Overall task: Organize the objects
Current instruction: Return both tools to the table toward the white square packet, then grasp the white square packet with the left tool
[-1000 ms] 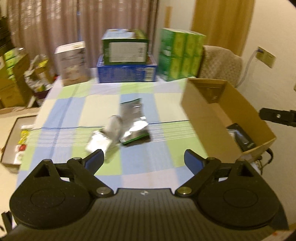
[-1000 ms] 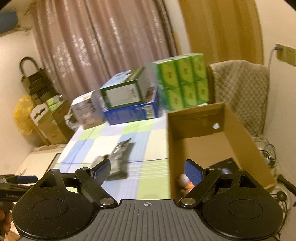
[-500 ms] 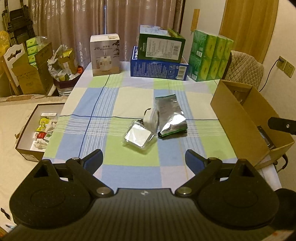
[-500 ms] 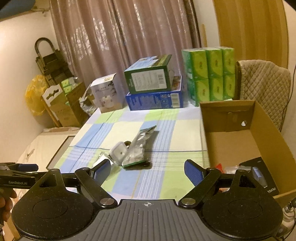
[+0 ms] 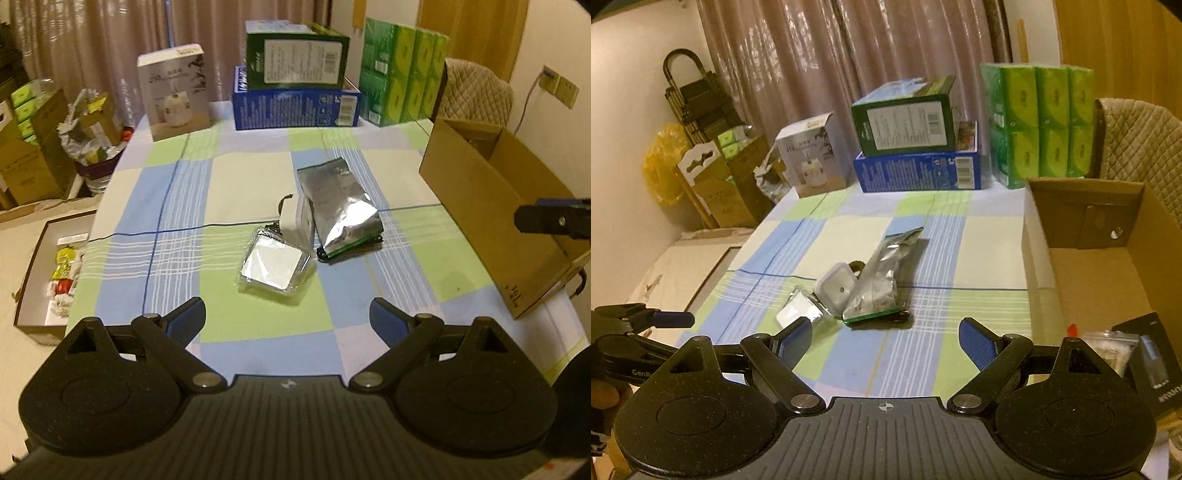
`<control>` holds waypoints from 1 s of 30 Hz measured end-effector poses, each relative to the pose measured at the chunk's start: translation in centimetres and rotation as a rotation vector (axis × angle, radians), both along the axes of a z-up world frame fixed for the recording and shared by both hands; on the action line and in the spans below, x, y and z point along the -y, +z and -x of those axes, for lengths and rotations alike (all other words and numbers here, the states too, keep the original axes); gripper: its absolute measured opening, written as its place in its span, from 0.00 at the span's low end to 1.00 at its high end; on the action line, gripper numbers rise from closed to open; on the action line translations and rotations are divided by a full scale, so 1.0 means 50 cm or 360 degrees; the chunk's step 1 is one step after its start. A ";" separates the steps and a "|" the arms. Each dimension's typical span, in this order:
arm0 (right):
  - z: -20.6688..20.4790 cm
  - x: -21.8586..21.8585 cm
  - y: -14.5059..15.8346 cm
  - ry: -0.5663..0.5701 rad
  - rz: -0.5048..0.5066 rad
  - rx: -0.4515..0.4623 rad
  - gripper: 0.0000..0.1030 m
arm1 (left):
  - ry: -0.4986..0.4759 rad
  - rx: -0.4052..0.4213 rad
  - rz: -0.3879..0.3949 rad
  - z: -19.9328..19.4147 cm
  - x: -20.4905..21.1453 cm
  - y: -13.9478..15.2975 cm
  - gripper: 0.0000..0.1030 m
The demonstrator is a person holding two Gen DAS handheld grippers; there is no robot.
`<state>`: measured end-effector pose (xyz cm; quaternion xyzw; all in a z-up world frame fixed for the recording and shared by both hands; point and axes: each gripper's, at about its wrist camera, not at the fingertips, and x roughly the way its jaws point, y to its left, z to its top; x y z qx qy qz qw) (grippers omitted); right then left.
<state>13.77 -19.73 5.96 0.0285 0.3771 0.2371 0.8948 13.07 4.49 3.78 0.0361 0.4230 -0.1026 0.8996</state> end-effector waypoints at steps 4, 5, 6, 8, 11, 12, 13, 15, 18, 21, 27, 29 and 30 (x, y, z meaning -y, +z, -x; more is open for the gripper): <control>-0.037 -0.017 -0.032 0.0006 0.0005 -0.0035 0.81 | -0.0056 -0.0021 -0.0014 -0.038 -0.004 -0.033 0.91; -0.047 -0.022 -0.040 0.0005 0.0009 -0.0044 0.81 | -0.0068 -0.0026 -0.0019 -0.049 -0.004 -0.043 0.91; -0.058 -0.026 -0.050 0.0007 0.0014 -0.0055 0.81 | -0.0079 -0.0032 -0.0025 -0.059 -0.004 -0.052 0.91; -0.074 -0.035 -0.064 0.0012 0.0024 -0.0070 0.81 | -0.0108 -0.0042 -0.0049 -0.081 -0.003 -0.072 0.91; -0.100 -0.048 -0.087 0.0022 0.0041 -0.0093 0.81 | -0.0149 -0.0047 -0.0079 -0.112 0.002 -0.101 0.91; -0.108 -0.052 -0.092 0.0026 0.0047 -0.0098 0.81 | -0.0161 -0.0045 -0.0085 -0.122 0.003 -0.110 0.91; -0.115 -0.056 -0.098 0.0031 0.0053 -0.0102 0.81 | -0.0171 -0.0044 -0.0092 -0.132 0.004 -0.119 0.91; -0.130 -0.064 -0.109 0.0044 0.0070 -0.0111 0.81 | -0.0194 -0.0048 -0.0095 -0.149 0.006 -0.136 0.91; -0.150 -0.077 -0.123 0.0060 0.0100 -0.0122 0.81 | -0.0230 -0.0058 -0.0100 -0.175 0.012 -0.157 0.90; -0.169 -0.087 -0.138 0.0075 0.0128 -0.0137 0.81 | -0.0270 -0.0067 -0.0121 -0.198 0.021 -0.177 0.88; -0.206 -0.108 -0.172 0.0104 0.0167 -0.0171 0.81 | -0.0308 -0.0071 -0.0188 -0.233 0.036 -0.203 0.76; -0.217 -0.117 -0.184 0.0112 0.0184 -0.0185 0.81 | -0.0301 -0.0077 -0.0196 -0.242 0.035 -0.208 0.74; -0.223 -0.120 -0.189 0.0116 0.0189 -0.0191 0.81 | -0.0296 -0.0081 -0.0196 -0.245 0.035 -0.210 0.74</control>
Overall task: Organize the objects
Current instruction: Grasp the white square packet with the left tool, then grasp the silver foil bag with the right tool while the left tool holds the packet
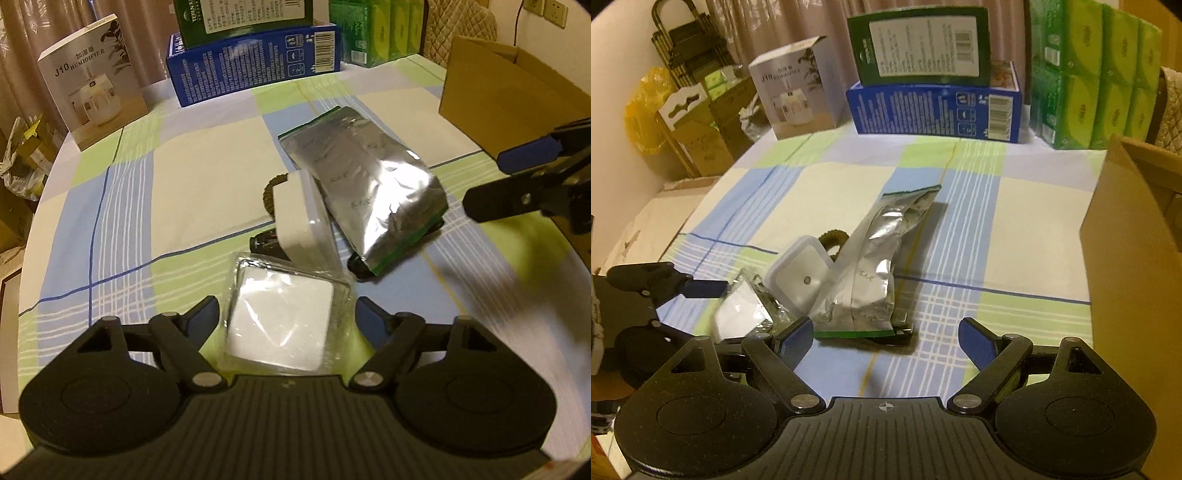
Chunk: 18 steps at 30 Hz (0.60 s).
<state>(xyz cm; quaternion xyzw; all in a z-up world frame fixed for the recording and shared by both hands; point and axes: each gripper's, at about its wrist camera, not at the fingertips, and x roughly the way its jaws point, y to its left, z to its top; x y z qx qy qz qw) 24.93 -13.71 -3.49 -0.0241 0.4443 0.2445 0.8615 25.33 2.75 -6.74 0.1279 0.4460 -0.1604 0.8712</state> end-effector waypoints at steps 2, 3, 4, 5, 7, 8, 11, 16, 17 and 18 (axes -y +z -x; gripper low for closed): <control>-0.011 -0.007 -0.011 0.0014 0.0006 -0.0010 0.81 | 0.0008 -0.0012 0.0023 -0.005 -0.004 -0.002 0.71; -0.018 -0.011 -0.015 0.0017 0.0011 -0.0016 0.81 | 0.0013 -0.0012 0.0031 -0.006 -0.006 -0.003 0.68; -0.024 -0.016 -0.021 0.0020 0.0014 -0.0022 0.81 | 0.0016 -0.0014 0.0038 -0.006 -0.007 -0.003 0.66; -0.030 -0.019 -0.025 0.0023 0.0008 -0.0028 0.81 | 0.0021 -0.0017 0.0049 -0.006 -0.009 -0.002 0.66; -0.045 -0.029 -0.033 0.0028 0.0005 -0.0038 0.76 | 0.0064 -0.0036 0.0075 -0.007 -0.015 0.001 0.64; -0.051 -0.034 -0.037 0.0033 0.0006 -0.0041 0.70 | 0.0089 -0.0045 0.0095 -0.007 -0.020 0.002 0.64; -0.068 -0.050 -0.049 0.0040 0.0018 -0.0052 0.65 | 0.0155 -0.0065 0.0154 -0.005 -0.035 0.008 0.63; -0.090 -0.071 -0.060 0.0049 -0.0004 -0.0058 0.48 | 0.0208 -0.0074 0.0194 0.004 -0.052 0.015 0.63; -0.090 -0.075 -0.059 0.0059 -0.0010 -0.0055 0.42 | 0.0213 -0.0077 0.0195 0.006 -0.054 0.016 0.63; -0.088 -0.081 -0.057 0.0063 -0.0005 -0.0049 0.40 | 0.0220 -0.0079 0.0197 0.008 -0.055 0.017 0.63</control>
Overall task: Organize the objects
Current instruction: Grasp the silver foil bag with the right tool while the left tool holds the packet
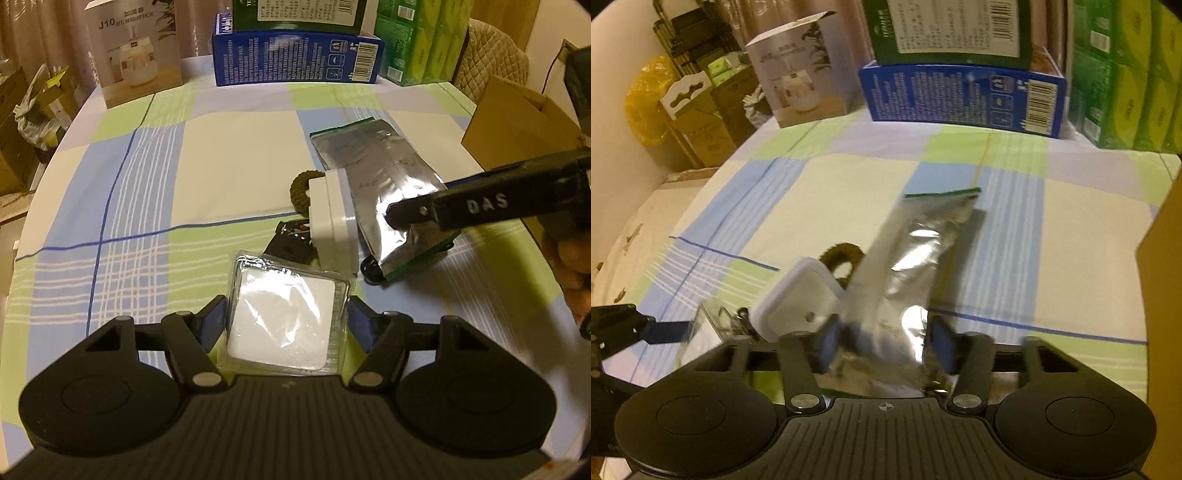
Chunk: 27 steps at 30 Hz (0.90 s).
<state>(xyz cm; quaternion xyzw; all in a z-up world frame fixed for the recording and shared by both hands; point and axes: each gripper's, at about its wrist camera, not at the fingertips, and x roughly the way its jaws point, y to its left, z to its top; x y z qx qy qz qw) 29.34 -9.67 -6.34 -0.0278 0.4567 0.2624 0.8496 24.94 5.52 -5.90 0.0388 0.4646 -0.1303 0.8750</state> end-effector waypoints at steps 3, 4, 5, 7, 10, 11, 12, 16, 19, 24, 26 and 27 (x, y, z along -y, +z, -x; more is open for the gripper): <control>0.007 -0.003 0.009 -0.0007 -0.0004 0.0013 0.28 | 0.0018 -0.0006 0.0013 0.006 -0.002 0.002 0.63; 0.013 -0.002 0.014 -0.0004 -0.0010 0.0011 0.25 | 0.0025 -0.0006 0.0014 0.008 -0.002 0.002 0.63; 0.020 -0.001 0.019 0.0009 -0.0008 0.0016 0.23 | 0.0030 -0.0009 0.0021 0.012 -0.002 0.004 0.63; 0.041 0.001 0.032 0.0041 0.0010 0.0030 0.22 | 0.0035 -0.0008 0.0030 0.018 0.000 0.008 0.63; 0.082 0.026 0.051 0.0040 -0.0010 0.0004 0.21 | 0.0033 -0.0006 0.0033 0.026 0.003 0.015 0.63; 0.098 0.036 0.057 0.0032 -0.0022 -0.0015 0.21 | 0.0033 -0.0003 0.0040 0.032 0.004 0.019 0.63; 0.115 0.048 0.062 0.0026 -0.0035 -0.0033 0.21 | 0.0035 0.0001 0.0046 0.037 0.005 0.024 0.63; 0.192 0.102 0.075 -0.0013 -0.0073 -0.0104 0.22 | 0.0036 0.0003 0.0072 0.064 0.009 0.038 0.63; 0.228 0.133 0.070 -0.0057 -0.0022 -0.0148 0.23 | 0.0043 0.0000 0.0085 0.088 0.010 0.045 0.63; 0.235 0.136 0.075 -0.0146 0.0052 -0.0089 0.49 | 0.0060 -0.0010 0.0113 0.117 0.012 0.049 0.63; 0.226 0.131 0.072 -0.0150 0.0069 -0.0070 0.65 | 0.0058 -0.0018 0.0120 0.122 0.013 0.047 0.63; 0.219 0.130 0.071 -0.0160 0.0059 -0.0078 0.65 | 0.0061 -0.0018 0.0121 0.124 0.013 0.046 0.63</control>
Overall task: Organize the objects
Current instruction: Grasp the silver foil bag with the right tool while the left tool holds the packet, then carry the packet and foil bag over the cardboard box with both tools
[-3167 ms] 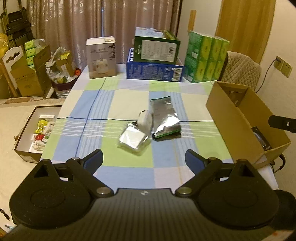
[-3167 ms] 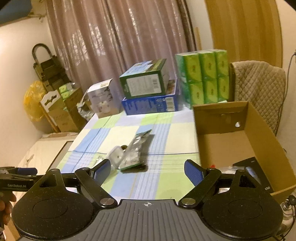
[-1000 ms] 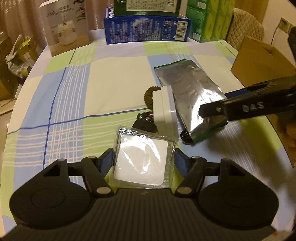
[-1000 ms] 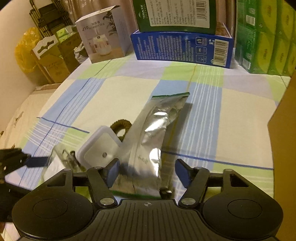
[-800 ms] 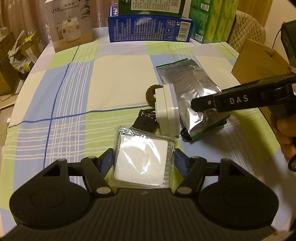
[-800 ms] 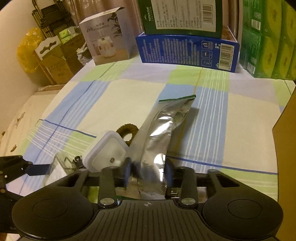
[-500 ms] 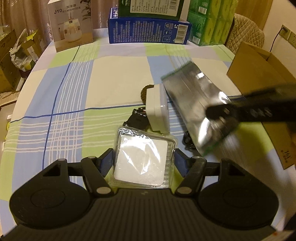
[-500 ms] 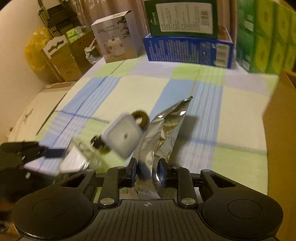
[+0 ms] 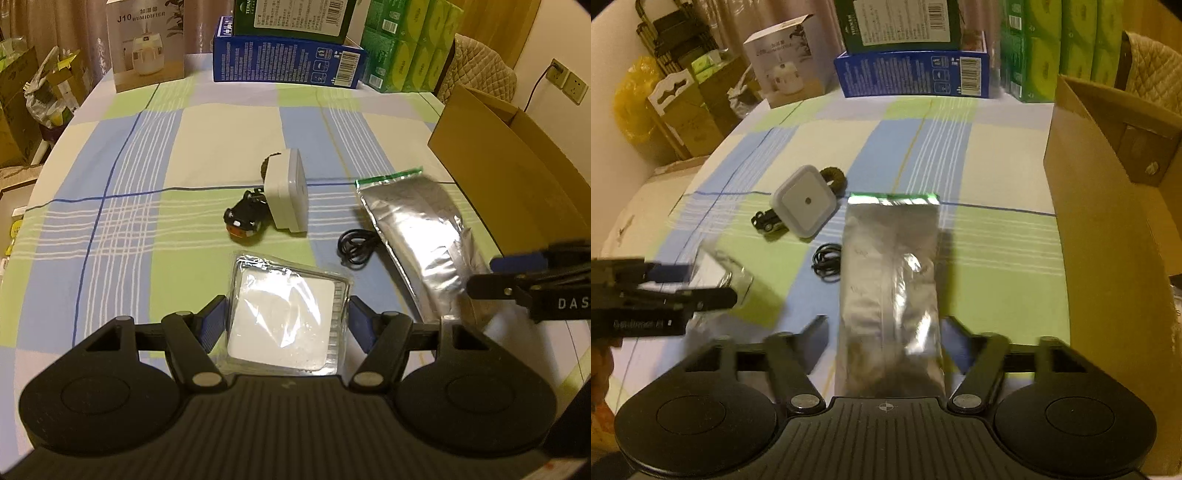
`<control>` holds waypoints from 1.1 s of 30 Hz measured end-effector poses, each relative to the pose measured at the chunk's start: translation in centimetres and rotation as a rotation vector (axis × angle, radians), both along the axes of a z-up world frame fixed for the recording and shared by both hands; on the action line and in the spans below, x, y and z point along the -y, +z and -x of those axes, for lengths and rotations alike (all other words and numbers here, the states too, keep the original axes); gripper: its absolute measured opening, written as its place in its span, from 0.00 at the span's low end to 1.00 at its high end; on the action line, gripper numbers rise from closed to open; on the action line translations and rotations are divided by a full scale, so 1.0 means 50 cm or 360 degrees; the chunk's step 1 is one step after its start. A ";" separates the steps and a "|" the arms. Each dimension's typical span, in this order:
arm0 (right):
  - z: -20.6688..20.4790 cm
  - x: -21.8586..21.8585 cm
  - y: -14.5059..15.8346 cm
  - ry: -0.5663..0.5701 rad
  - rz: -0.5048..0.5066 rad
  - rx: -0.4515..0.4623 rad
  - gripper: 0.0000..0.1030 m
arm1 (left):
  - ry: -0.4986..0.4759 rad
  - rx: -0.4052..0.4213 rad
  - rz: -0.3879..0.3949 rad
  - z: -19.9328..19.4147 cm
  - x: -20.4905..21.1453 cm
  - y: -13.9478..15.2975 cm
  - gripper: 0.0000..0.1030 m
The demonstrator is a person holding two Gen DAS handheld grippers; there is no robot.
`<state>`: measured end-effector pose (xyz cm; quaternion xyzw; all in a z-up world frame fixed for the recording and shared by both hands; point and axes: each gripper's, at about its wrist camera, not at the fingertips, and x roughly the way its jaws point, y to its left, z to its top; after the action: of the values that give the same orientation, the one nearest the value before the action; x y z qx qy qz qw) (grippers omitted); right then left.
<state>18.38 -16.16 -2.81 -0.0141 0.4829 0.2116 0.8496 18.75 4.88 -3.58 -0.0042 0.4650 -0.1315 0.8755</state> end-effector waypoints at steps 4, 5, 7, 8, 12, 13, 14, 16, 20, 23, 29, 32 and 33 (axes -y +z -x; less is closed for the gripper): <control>-0.025 -0.017 -0.020 -0.0009 0.0038 -0.0017 0.66 | 0.0017 -0.0006 0.0013 0.001 -0.005 -0.004 0.63; -0.029 -0.023 -0.027 -0.0016 0.0061 -0.0019 0.67 | 0.0014 -0.0008 0.0009 0.001 -0.004 -0.005 0.63; -0.027 -0.032 -0.032 -0.0024 0.0121 0.0006 0.71 | 0.0008 -0.0006 0.0001 0.001 0.000 -0.006 0.63; -0.026 -0.042 -0.035 -0.0018 0.0152 0.0025 0.74 | 0.0006 -0.0005 0.0003 0.001 0.000 -0.007 0.63; -0.025 -0.079 -0.059 0.0058 0.0244 0.0048 0.74 | 0.0021 -0.0005 0.0010 -0.002 -0.002 -0.013 0.63; -0.028 -0.087 -0.066 0.0071 0.0286 0.0048 0.74 | 0.0026 -0.0012 0.0016 -0.004 -0.005 -0.016 0.63; -0.030 -0.091 -0.072 0.0076 0.0309 0.0051 0.74 | 0.0030 -0.0020 0.0016 -0.007 -0.006 -0.020 0.63; -0.033 -0.099 -0.084 0.0082 0.0353 0.0049 0.74 | 0.0038 -0.0033 0.0011 -0.010 -0.009 -0.025 0.63; -0.031 -0.106 -0.102 0.0103 0.0419 0.0065 0.61 | 0.0037 -0.0039 0.0012 -0.012 -0.010 -0.029 0.63; -0.033 -0.100 -0.103 0.0091 0.0371 0.0043 0.46 | 0.0039 -0.0045 0.0019 -0.014 -0.010 -0.030 0.63; -0.024 -0.086 -0.077 0.0066 0.0290 0.0077 0.43 | 0.0049 -0.0054 0.0017 -0.013 -0.007 -0.029 0.63; -0.016 -0.079 -0.051 0.0053 0.0229 0.0098 0.43 | 0.0050 -0.0046 0.0009 -0.009 -0.004 -0.018 0.63; -0.015 -0.075 -0.042 0.0048 0.0211 0.0097 0.43 | 0.0051 -0.0041 0.0007 -0.008 -0.003 -0.012 0.63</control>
<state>19.12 -12.40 -4.92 -0.0839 0.4693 0.1915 0.8579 19.13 5.03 -4.20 -0.0152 0.4758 -0.1183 0.8714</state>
